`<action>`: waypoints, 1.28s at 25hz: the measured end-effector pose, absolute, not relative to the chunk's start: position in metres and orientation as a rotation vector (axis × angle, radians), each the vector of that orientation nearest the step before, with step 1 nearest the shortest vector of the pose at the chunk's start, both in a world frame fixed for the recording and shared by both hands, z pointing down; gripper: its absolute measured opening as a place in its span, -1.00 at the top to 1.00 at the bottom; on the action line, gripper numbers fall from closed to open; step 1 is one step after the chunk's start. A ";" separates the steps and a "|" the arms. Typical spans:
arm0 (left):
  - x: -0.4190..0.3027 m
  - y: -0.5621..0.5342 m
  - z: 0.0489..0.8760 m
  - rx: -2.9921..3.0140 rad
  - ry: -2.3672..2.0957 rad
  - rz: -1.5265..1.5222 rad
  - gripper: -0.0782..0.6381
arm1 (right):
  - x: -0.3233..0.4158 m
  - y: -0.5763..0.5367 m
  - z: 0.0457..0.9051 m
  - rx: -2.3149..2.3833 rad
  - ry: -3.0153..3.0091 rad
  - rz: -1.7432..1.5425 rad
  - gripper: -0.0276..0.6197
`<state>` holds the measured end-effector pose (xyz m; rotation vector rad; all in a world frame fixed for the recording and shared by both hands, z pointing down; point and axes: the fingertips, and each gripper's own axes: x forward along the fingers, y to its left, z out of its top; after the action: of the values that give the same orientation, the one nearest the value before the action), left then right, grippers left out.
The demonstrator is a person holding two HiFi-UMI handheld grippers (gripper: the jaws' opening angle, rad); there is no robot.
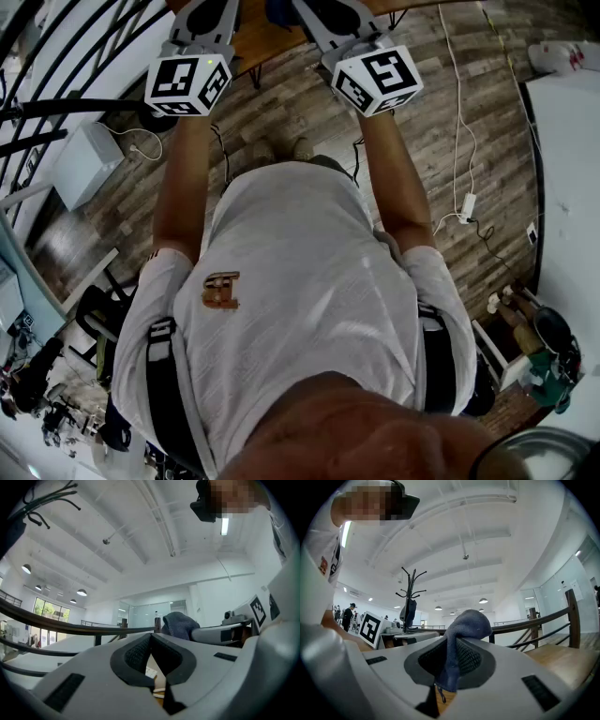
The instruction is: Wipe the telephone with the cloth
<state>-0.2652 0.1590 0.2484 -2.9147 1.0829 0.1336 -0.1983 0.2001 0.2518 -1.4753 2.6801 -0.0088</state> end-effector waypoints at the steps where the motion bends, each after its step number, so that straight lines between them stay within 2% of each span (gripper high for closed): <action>1: -0.263 0.160 0.248 -2.915 1.083 0.134 0.73 | -0.196 0.200 0.252 -1.475 2.681 -0.008 0.73; 9: -0.249 0.162 0.252 -2.918 1.113 0.136 0.73 | -0.173 0.206 0.251 -1.459 2.669 -0.020 0.73; 32: -0.141 0.150 0.275 -2.893 1.209 0.061 0.73 | -0.029 0.204 0.277 -1.528 2.702 -0.019 0.73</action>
<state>-0.1408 0.1504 0.2754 -2.8933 1.2090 0.0611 -0.0290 0.2036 0.2766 -1.5277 2.7015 -0.0195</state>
